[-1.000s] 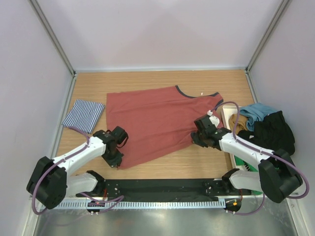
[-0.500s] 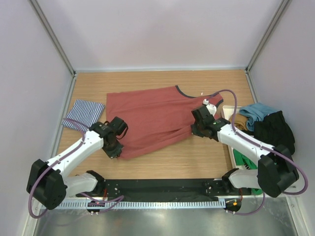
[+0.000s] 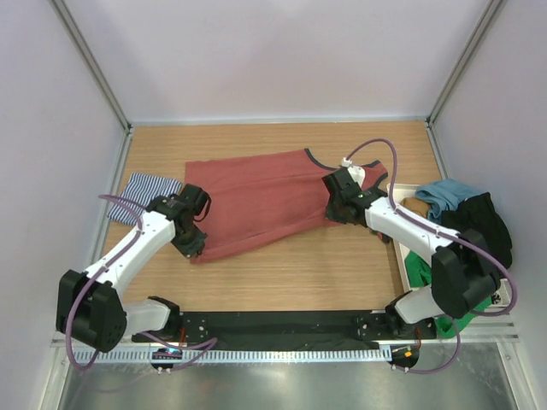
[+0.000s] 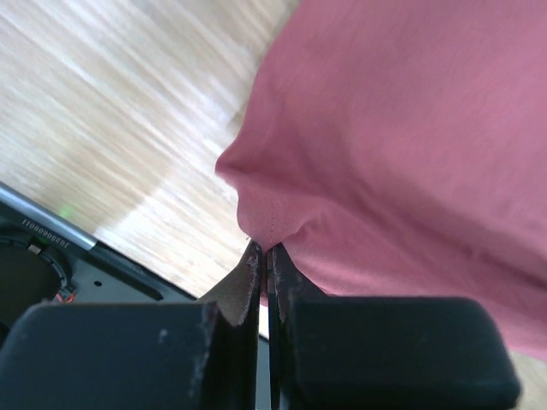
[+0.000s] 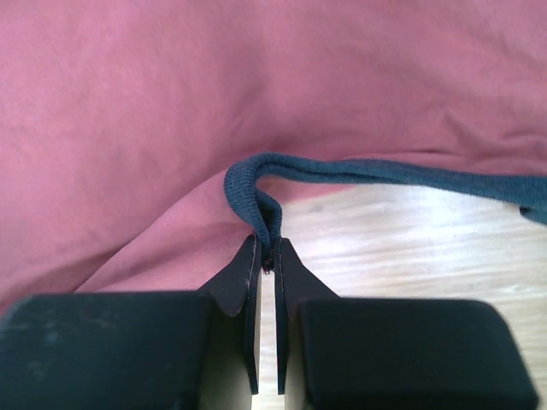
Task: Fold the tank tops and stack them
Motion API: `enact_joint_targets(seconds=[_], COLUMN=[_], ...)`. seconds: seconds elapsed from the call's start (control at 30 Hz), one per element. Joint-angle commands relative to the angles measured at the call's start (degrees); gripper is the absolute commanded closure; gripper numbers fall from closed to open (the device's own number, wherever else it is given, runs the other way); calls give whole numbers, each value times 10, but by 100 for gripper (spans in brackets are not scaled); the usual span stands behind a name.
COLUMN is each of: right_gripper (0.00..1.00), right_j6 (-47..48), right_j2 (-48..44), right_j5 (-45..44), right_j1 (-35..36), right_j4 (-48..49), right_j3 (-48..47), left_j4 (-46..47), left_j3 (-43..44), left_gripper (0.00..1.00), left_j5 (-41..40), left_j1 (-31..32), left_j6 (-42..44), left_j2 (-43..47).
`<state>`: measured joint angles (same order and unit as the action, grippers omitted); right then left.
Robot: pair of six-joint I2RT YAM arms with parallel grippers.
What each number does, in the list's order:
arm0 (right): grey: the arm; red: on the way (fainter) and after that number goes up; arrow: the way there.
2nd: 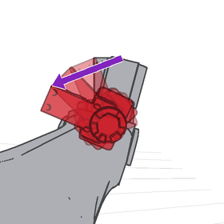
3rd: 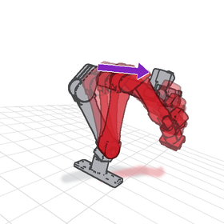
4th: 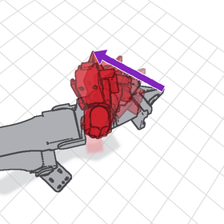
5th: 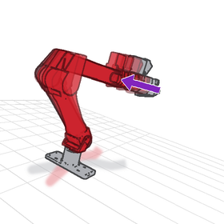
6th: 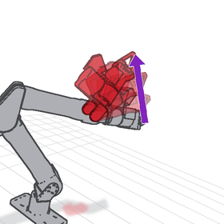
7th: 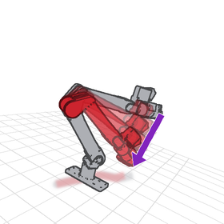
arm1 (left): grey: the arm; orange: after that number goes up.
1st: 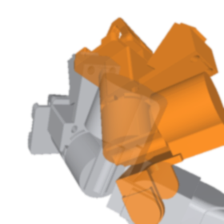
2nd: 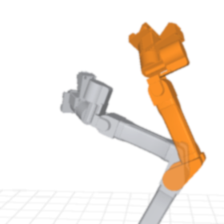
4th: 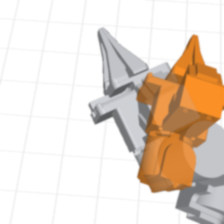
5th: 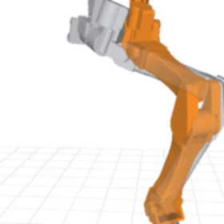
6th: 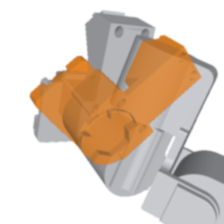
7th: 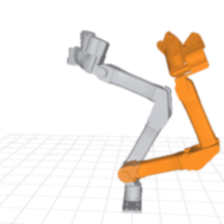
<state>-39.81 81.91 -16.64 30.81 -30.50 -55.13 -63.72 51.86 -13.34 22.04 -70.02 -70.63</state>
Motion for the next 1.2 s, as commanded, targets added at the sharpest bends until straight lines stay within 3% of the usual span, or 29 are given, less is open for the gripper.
enact_joint_targets(seconds=[0.0, 0.37, 1.17], right_gripper=[99, 99, 99], right_j6=[25, 39, 45], right_j2=[26, 105, 164], right_j5=[-30, -43, -66], right_j1=[0, -5, -15], right_j4=[-1, -2, -11], right_j3=[-46, -101, -166], left_j4=[14, 53, 98], left_j3=[36, 70, 105], left_gripper=[99, 95, 92], left_j5=[-30, -40, -34], left_j1=[-22, -57, -94], left_j6=[24, 50, 78], left_j2=[-15, -65, -145])
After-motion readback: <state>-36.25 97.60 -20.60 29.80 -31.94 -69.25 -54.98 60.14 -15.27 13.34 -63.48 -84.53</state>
